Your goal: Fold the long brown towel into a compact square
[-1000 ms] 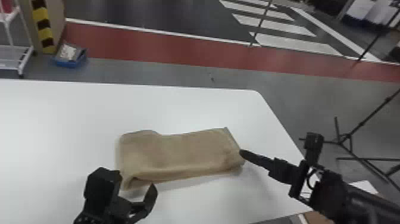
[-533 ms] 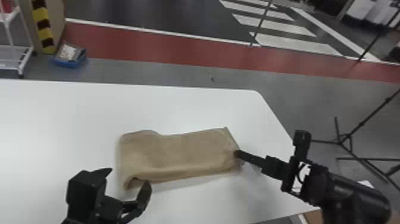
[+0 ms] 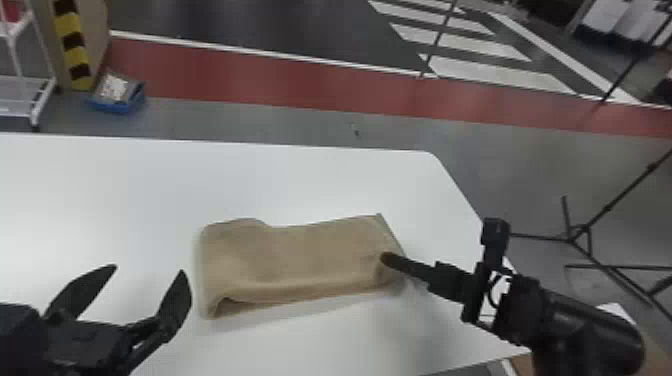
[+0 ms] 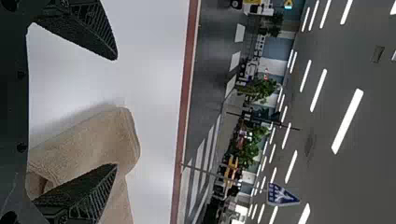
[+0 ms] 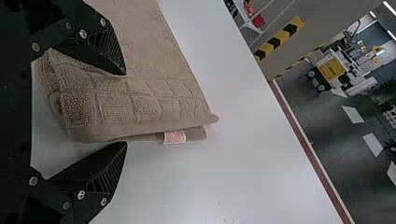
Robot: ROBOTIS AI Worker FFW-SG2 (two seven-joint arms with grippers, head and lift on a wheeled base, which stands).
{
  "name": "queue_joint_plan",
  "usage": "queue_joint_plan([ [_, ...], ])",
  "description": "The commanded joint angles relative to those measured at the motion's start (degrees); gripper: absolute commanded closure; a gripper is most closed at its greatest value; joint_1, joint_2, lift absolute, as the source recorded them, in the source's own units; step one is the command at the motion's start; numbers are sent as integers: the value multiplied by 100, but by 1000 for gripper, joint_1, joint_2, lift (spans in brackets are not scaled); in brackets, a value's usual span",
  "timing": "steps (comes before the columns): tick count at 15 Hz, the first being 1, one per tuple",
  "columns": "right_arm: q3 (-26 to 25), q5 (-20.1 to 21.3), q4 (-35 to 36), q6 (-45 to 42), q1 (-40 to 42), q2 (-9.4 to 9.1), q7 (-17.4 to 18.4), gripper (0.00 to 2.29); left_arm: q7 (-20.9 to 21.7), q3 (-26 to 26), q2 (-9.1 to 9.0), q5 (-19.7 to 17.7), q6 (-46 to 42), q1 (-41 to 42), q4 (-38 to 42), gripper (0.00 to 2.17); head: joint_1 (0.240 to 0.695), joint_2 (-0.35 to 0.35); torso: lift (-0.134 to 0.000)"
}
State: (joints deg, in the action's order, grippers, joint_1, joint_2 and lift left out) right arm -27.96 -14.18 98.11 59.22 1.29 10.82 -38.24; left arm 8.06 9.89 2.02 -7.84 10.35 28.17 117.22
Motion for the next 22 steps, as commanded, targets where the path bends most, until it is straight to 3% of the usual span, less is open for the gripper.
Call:
queue_joint_plan([
  [1,98,-14,15,15,12,-19,0,343,73,-304,0,-279,-20,136,73,60,695,-326,-123],
  [4,186,-5,15,121,12,-19,0,441,55,-594,0,-587,-653,277,29,63,695,-288,-123],
  [6,195,3,15,191,12,-19,0,549,-402,-638,0,-596,-1865,347,-234,56,695,-243,-123],
  [8,195,12,24,314,-6,-10,0,869,-833,-805,0,-587,-2164,347,-428,53,695,-209,-123],
  [11,186,65,15,455,-102,-10,18,1426,-868,-1147,0,-780,-2147,356,-577,56,695,-141,-123],
  [14,116,30,15,525,-155,-10,27,1453,-771,-1262,0,-903,-2147,338,-744,63,695,-103,-123],
  [22,-447,-234,481,789,-269,-28,27,1450,-595,-1701,-62,-1176,-2375,373,-850,56,695,-80,-123],
])
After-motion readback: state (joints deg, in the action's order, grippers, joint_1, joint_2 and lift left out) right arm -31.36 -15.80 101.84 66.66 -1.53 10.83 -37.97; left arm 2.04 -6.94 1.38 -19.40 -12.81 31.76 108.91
